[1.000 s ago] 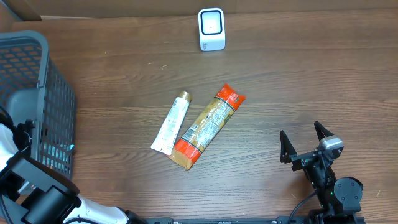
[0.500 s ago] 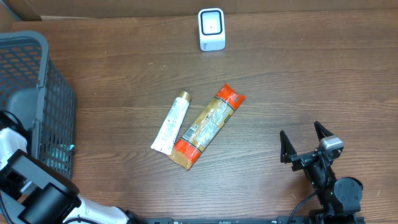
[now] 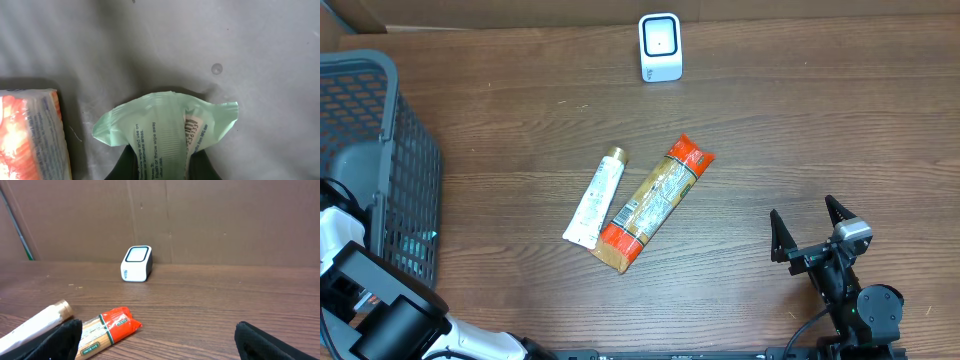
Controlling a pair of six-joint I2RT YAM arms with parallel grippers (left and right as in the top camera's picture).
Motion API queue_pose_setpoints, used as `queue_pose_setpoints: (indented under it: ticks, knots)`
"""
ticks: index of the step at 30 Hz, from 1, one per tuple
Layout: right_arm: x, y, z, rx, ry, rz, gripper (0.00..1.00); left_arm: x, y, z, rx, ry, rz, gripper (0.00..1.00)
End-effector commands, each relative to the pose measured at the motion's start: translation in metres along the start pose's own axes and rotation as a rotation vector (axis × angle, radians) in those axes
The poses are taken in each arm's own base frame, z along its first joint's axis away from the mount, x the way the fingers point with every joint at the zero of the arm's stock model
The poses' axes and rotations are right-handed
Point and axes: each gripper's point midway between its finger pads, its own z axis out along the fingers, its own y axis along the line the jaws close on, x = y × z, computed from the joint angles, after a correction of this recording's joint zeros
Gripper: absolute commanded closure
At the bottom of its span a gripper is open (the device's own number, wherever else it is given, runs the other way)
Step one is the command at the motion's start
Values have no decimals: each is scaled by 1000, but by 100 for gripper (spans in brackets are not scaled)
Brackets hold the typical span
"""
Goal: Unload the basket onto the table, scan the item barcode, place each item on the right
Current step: 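Return the left gripper to the basket and grasp the green packet, then carry the green packet out and set it beside the white tube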
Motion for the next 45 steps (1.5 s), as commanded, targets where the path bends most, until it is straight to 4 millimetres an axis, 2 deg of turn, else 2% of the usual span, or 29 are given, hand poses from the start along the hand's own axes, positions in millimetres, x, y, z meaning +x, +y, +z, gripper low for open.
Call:
queue_pose_setpoints:
  ticks: [1, 6, 9, 13, 16, 18, 21, 22, 24, 28, 30, 32, 34, 35, 37, 40, 45]
  knots:
    - [2, 1, 0, -3, -3, 3, 0, 2, 0, 5, 6, 21, -2, 96]
    - [2, 1, 0, -3, -3, 3, 0, -28, -7, -21, 16, -33, 51, 96]
    - [2, 1, 0, -3, -3, 3, 0, -56, -10, -47, 8, -95, 60, 96]
    - [2, 1, 0, -3, -3, 3, 0, -89, -4, -81, -59, -185, 111, 96]
    - [2, 1, 0, -3, -3, 3, 0, -107, 4, -103, -121, -236, 148, 96]
    - [2, 1, 0, -4, -3, 3, 0, -116, 2, -121, -114, -262, 140, 96]
    - [2, 1, 0, -3, -3, 3, 0, -123, -27, -148, 53, -287, 123, 96]
    - [2, 1, 0, -3, -3, 3, 0, -123, -47, -168, 173, -292, 121, 96]
    - [2, 1, 0, -3, -3, 3, 0, -122, -65, -191, 286, -303, 118, 96]
    - [2, 1, 0, -3, -3, 3, 0, -118, -96, -258, 503, -368, 114, 96]
    - [2, 1, 0, -4, -3, 3, 0, -110, -110, -293, 597, -401, 135, 96]
    - [2, 1, 0, -3, -3, 3, 0, -92, -127, -330, 717, -421, 196, 96]
    - [2, 1, 0, -3, -3, 3, 0, -67, -145, -363, 839, -421, 274, 96]
    - [2, 1, 0, -3, -3, 3, 0, -47, -154, -380, 897, -418, 354, 96]
    - [2, 1, 0, -3, -3, 3, 0, -14, -167, -395, 935, -405, 483, 96]
    - [2, 1, 0, -3, -3, 3, 0, 31, -184, -394, 913, -357, 650, 96]
    - [2, 1, 0, -3, -3, 3, 0, 98, -212, -349, 749, -203, 872, 96]
